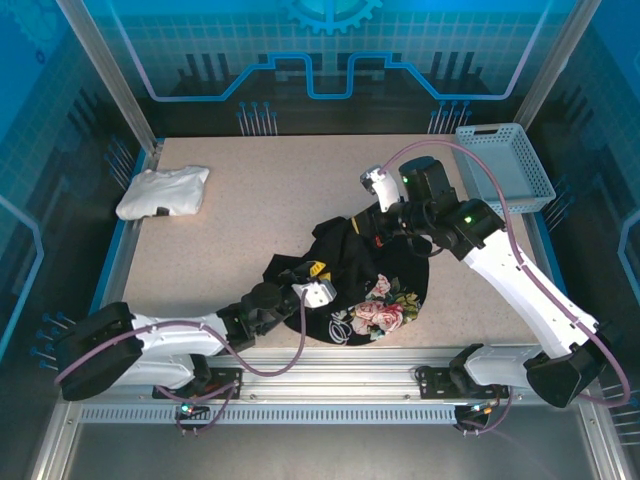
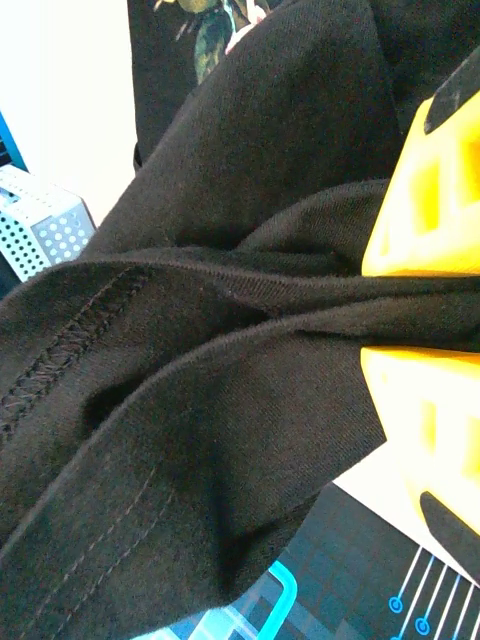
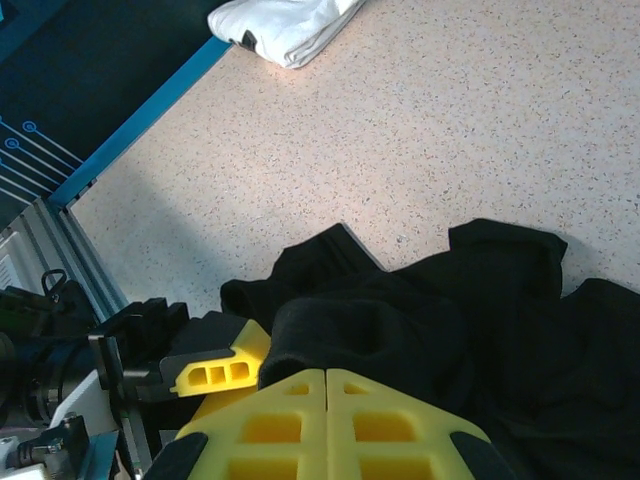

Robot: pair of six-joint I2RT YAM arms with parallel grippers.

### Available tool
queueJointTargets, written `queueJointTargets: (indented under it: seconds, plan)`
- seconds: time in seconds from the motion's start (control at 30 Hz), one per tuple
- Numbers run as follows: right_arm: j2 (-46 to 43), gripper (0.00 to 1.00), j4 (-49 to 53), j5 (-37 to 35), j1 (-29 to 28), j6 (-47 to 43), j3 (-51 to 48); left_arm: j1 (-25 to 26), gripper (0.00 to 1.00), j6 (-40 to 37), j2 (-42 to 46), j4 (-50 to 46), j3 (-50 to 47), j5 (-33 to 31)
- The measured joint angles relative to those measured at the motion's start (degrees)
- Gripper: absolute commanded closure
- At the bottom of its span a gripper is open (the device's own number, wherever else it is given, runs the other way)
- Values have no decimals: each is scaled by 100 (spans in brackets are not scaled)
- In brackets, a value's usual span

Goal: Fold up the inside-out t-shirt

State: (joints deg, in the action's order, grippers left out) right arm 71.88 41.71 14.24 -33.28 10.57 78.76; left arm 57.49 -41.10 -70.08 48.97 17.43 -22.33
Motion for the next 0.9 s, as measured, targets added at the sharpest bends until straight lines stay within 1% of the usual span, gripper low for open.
queueJointTargets:
  seconds: [0.07, 0.13, 0.2, 0.27, 0.3, 0.37, 0.43, 0.53, 0.67, 0.77, 0.9]
  plan:
    - [7, 100, -13, 0, 2, 0, -17, 2, 77, -4, -79, 83, 2, -37]
    - [9, 100, -20, 0, 7, 0, -17, 0, 81, -11, -136, 153, 7, -44]
    - [9, 100, -22, -2, 9, 0, -17, 2, 87, -52, -190, 243, 9, -55]
    - [9, 100, -20, -2, 11, 0, -20, 2, 97, -72, -221, 317, 9, -66]
    - [9, 100, -20, -4, 13, 0, -20, 7, 100, -83, -221, 339, 9, -72]
    - [9, 100, -22, -9, 39, 0, -20, 7, 100, -31, -186, 365, 9, -81]
    - [9, 100, -33, -20, 72, 4, -26, 7, 100, 107, 39, 210, 7, -76]
    - [9, 100, -127, -28, 85, 70, -61, 4, 100, 533, 785, -413, 13, 7]
    - [2, 100, -367, -74, 83, 216, -142, -98, 100, 1517, 1952, -1788, 245, 308]
    - [0, 100, -579, -223, 83, 334, -168, -278, 100, 2354, 2437, -2927, 708, 579]
    - [20, 100, -881, -514, 83, 404, -160, -564, 100, 3519, 2640, -4275, 1399, 1139]
